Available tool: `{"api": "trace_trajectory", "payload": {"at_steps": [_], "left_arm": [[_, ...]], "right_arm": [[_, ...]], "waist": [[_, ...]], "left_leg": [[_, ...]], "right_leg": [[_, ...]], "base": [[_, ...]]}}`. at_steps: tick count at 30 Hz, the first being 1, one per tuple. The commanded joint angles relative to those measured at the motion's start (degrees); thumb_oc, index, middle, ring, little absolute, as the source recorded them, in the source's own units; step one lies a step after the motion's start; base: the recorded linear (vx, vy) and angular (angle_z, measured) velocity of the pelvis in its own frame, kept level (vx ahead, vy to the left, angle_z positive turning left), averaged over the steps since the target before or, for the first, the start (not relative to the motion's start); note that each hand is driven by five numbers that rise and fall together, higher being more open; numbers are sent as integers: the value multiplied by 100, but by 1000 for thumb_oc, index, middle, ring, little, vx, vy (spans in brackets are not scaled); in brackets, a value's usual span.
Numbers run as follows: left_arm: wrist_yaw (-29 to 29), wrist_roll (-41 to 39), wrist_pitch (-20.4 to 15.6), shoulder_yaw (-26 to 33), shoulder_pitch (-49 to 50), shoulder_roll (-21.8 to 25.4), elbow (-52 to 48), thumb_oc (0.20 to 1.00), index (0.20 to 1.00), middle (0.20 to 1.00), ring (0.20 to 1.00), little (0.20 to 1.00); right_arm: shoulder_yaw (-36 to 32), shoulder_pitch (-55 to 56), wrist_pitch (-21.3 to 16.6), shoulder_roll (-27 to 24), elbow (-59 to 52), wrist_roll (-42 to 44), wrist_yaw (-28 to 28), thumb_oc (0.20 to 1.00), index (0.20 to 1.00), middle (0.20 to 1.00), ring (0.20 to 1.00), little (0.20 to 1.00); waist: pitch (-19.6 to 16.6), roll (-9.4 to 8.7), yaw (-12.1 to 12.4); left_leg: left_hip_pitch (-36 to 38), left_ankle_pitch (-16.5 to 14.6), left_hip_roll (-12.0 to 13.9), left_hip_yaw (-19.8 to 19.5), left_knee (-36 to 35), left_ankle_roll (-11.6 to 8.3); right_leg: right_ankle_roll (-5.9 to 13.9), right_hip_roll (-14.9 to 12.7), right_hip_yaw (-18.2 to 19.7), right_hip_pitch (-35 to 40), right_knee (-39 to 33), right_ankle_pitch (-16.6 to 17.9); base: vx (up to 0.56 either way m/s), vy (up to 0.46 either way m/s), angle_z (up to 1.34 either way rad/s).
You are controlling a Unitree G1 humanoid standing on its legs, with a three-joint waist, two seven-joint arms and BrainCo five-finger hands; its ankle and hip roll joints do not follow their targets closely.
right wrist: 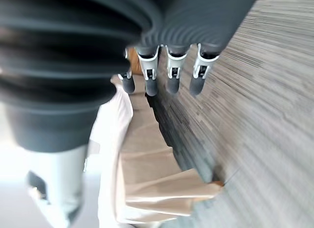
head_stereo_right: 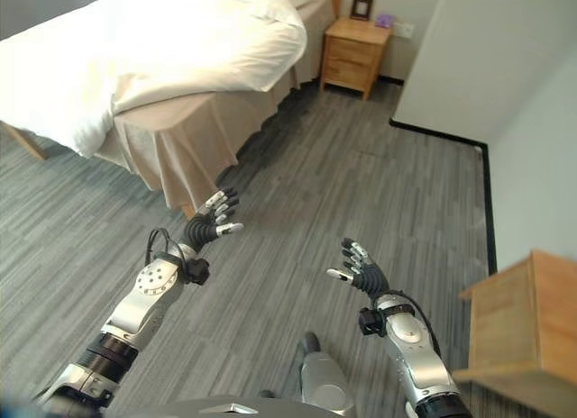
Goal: Making the bed.
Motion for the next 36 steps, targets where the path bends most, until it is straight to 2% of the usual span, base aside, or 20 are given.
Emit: {"api": "trace_trajectory", "payload": {"at_steps": [1,5,9,11,15,21,24,31,32,36], "left_arm": [[37,-106,-183,-336,-158,-488,-42,1000,1000,1000,1000,1000],[-45,-113,-74,-494,-163,-507,-106,1000,1000,1000,1000,1000],[-223,1,-22,-516,7,-285,-542,1000,1000,1000,1000,1000],[-172,188,-38,-292,229,-175,-711,1000,1000,1000,1000,1000],[-22,39,4,348,1109,-168,-881,1000,1000,1000,1000,1000],[133,27,39,880,1620,-131,-985,1000,1000,1000,1000,1000],[319,164,-15,1307,1797,-131,-924,1000,1000,1000,1000,1000],[474,159,-42,1495,1803,-199,-880,1000,1000,1000,1000,1000],[51,208,95,1454,1459,192,-832,1000,1000,1000,1000,1000],[276,201,110,1555,1290,103,-767,1000,1000,1000,1000,1000]], "right_arm": [[-234,-361,-303,-219,-104,409,-31,1000,1000,1000,1000,1000],[-353,-328,-303,-276,-113,418,-51,1000,1000,1000,1000,1000],[-407,-434,-302,-440,-140,292,1,1000,1000,1000,1000,1000],[-380,-488,-300,-459,-205,244,45,1000,1000,1000,1000,1000],[-292,-499,-291,-322,-391,193,61,1000,1000,1000,1000,1000],[-102,-591,-241,-216,-431,31,46,1000,1000,1000,1000,1000],[40,-780,-214,-133,-421,-40,15,1000,1000,1000,1000,1000],[-3,-742,-215,-108,-464,-91,-81,1000,1000,1000,1000,1000],[-872,-84,-197,345,-43,942,-355,1000,1000,1000,1000,1000],[-933,-141,-107,167,-107,325,-589,1000,1000,1000,1000,1000]], "waist": [[-178,204,-10],[-193,209,-49],[-234,225,-2],[-241,186,89],[-230,65,306],[-203,-9,480],[-178,-35,634],[-117,-30,682],[-72,312,-27],[-135,311,-52]], "left_leg": [[-543,820,213,330,-482,92],[-535,818,189,199,-551,80],[-412,808,194,79,-632,49],[-396,791,193,29,-604,26],[-364,781,203,-172,-578,0],[-355,786,206,-369,-562,7],[-350,821,204,-528,-573,-35],[-379,821,219,-683,-552,-115],[-80,148,652,1712,-724,-13],[-41,176,653,1683,-724,-34]], "right_leg": [[323,91,-398,1135,-636,-399],[266,115,-496,1204,-665,-470],[121,195,-634,1321,-599,-675],[90,201,-722,1415,-683,-692],[16,216,-928,1614,-867,-703],[-28,240,-1012,1680,-921,-713],[-55,242,-1182,1758,-948,-773],[-71,221,-1452,1808,-936,-864],[331,-166,-1714,1167,-522,-634],[311,-180,-1809,1295,-645,-646]], "base": [[124,-162,56],[59,-97,50],[13,-69,4],[-6,-66,3],[-11,-79,21],[-9,-49,20],[5,-38,21],[5,-24,24],[-9,-37,18],[-19,-8,21]]}}
